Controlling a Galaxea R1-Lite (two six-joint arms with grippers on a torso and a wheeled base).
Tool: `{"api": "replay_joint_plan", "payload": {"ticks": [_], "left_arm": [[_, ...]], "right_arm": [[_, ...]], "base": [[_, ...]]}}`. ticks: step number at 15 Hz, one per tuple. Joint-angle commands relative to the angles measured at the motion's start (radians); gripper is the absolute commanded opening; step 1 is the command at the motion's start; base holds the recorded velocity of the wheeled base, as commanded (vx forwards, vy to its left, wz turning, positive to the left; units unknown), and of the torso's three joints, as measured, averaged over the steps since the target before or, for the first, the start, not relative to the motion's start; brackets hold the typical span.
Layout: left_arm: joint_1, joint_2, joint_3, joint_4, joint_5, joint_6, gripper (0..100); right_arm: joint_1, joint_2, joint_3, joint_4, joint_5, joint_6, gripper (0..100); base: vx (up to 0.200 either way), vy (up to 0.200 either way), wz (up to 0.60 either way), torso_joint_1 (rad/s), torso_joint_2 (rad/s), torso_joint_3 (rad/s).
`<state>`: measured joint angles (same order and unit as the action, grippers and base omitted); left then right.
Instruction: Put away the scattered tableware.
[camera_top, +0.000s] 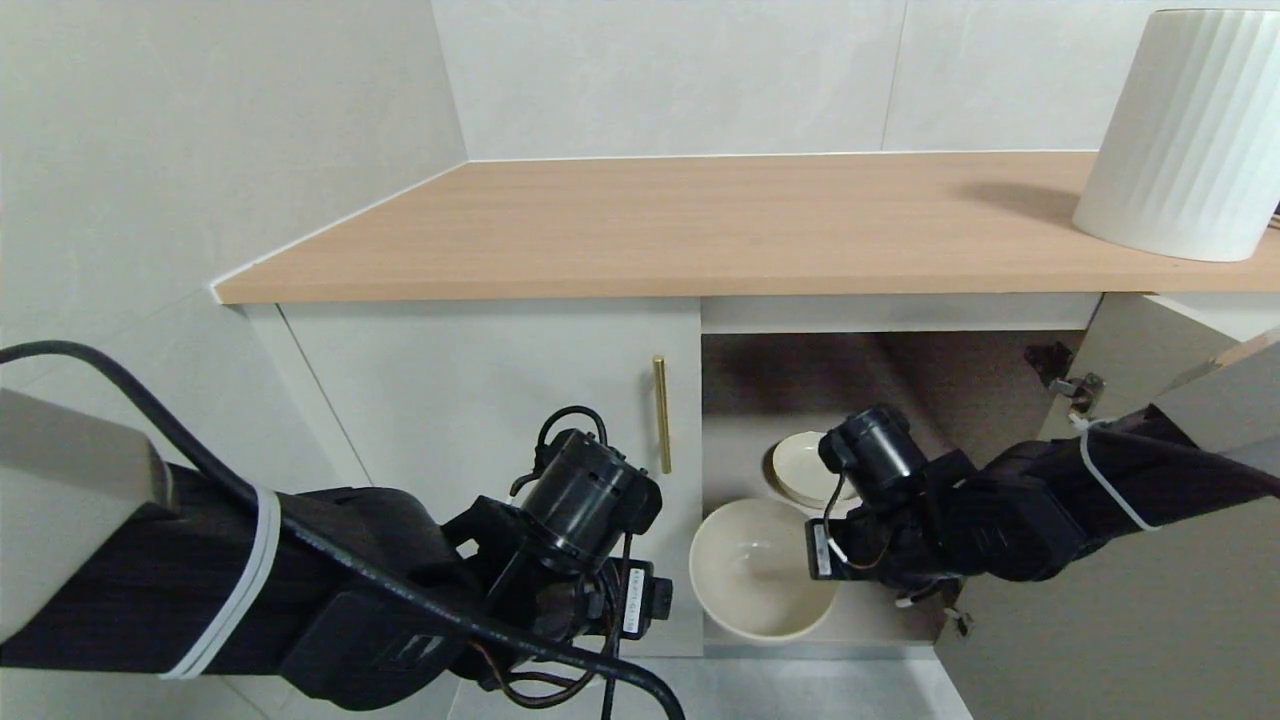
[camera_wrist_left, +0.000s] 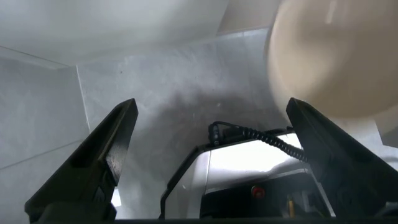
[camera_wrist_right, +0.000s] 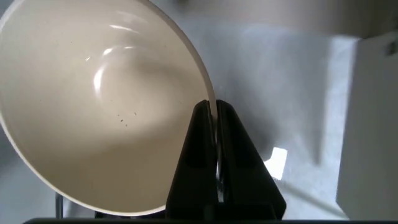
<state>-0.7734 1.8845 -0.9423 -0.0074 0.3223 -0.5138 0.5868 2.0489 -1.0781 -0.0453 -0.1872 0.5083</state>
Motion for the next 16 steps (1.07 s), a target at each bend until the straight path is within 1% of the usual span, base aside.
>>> {"api": "replay_joint_plan", "payload": {"ticks": [1, 3, 6, 10, 16], "left_arm": [[0.0, -0.002, 0.002, 0.0, 0.0, 0.0, 100], [0.0, -0.005, 0.0, 0.0, 0.0, 0.0, 100], [0.0, -0.01, 0.0, 0.0, 0.0, 0.0, 100], [0.0, -0.011, 0.0, 0.0, 0.0, 0.0, 100], [0.0, -0.015, 0.0, 0.0, 0.001, 0.0, 100]], "right_arm": [[-0.073, 0.036, -0.01, -0.045, -0.008, 0.029, 0], [-0.137, 0.04, -0.01, -0.156, -0.006, 0.055, 0], [-0.173, 0.073, -0.026, -0.251, -0.008, 0.099, 0], [-0.216, 0.112, -0.098, -0.255, -0.006, 0.168, 0], [-0.278, 0.195, -0.186, -0.255, -0.008, 0.193, 0]], "base": [[0.0, 0.0, 0.0, 0.0, 0.0, 0.0], [0.0, 0.0, 0.0, 0.0, 0.0, 0.0], [0.0, 0.0, 0.0, 0.0, 0.0, 0.0], [0.0, 0.0, 0.0, 0.0, 0.0, 0.0], [0.0, 0.0, 0.0, 0.0, 0.0, 0.0]]}}
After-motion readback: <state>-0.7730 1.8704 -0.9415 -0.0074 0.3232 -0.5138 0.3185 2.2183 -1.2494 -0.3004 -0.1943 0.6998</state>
